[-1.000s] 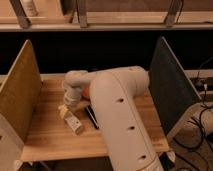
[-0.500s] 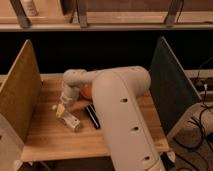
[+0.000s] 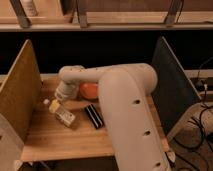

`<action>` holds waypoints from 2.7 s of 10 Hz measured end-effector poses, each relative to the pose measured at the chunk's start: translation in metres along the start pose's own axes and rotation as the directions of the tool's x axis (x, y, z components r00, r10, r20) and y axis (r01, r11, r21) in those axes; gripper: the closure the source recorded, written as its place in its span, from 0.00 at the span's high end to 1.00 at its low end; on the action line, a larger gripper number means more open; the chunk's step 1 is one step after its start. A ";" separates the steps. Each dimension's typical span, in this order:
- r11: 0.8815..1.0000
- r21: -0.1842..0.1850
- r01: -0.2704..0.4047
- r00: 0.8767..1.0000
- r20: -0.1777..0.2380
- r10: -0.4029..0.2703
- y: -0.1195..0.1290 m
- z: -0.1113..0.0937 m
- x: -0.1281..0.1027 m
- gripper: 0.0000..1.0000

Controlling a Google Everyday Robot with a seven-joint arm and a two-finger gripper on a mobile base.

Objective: Place the bottle in the ceramic bowl

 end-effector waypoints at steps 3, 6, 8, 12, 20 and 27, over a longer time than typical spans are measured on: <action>0.992 0.126 -0.008 0.992 0.123 -0.007 -0.024 -0.057 -0.008 0.00; 0.967 0.238 -0.093 0.966 0.256 0.030 -0.057 -0.129 0.009 0.00; 0.943 0.287 -0.168 0.943 0.326 0.068 -0.070 -0.170 0.031 0.00; 0.900 0.299 -0.316 0.892 0.417 0.175 -0.090 -0.212 0.082 0.00; 0.849 0.420 -0.321 0.869 0.487 0.087 -0.180 -0.277 0.072 0.00; 0.948 0.246 -0.200 0.813 0.582 0.020 -0.200 -0.230 -0.015 0.00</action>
